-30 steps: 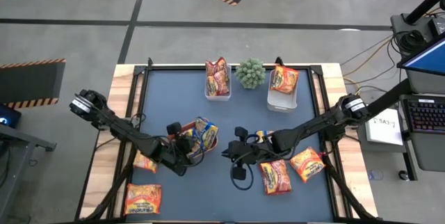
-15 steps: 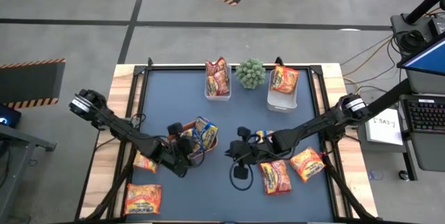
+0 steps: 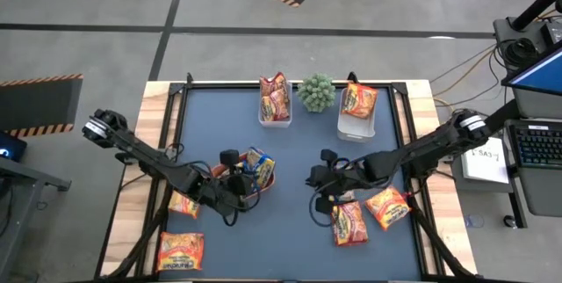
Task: Sort Maruchan noodles
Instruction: Put the orange noodle pack into the gray bin
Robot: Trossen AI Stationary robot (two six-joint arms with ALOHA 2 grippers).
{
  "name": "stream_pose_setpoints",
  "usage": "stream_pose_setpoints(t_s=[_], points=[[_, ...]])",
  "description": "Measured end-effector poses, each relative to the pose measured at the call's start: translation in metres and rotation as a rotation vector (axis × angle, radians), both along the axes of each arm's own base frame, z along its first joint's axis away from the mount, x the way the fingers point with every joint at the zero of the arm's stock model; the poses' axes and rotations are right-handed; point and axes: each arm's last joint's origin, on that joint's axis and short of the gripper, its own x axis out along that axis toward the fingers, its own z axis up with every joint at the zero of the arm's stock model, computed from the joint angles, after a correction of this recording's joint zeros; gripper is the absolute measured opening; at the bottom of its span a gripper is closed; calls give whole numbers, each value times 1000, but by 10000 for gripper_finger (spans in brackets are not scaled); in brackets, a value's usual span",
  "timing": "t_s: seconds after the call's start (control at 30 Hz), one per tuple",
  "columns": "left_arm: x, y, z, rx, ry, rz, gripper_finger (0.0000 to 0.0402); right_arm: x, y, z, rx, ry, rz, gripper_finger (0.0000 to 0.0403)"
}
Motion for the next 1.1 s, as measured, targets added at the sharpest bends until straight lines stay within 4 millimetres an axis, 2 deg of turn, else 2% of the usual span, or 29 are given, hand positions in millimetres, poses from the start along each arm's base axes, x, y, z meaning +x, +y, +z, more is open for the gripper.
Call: stream_pose_setpoints(t_s=[0.27, 0.4, 0.5, 0.67, 0.93, 1.1], points=[[14, 27, 15, 16, -37, -34, 38, -37, -41, -7, 39, -74, -104, 28], [20, 41, 17, -5, -40, -42, 38, -50, -54, -13, 155, -63, -158, 28], [21, 43, 18, -21, -45, -50, 38, -57, -55, -16, 261, -20, -172, 28], [21, 40, 19, -23, -54, -61, 38, -65, -53, -3, 426, 64, -234, 28], [20, 40, 20, -20, -54, -62, 38, -77, -51, 22, 569, 321, -447, 28], [20, 41, 19, -17, -49, -63, 38, -90, -41, 27, 650, 478, -515, 28]])
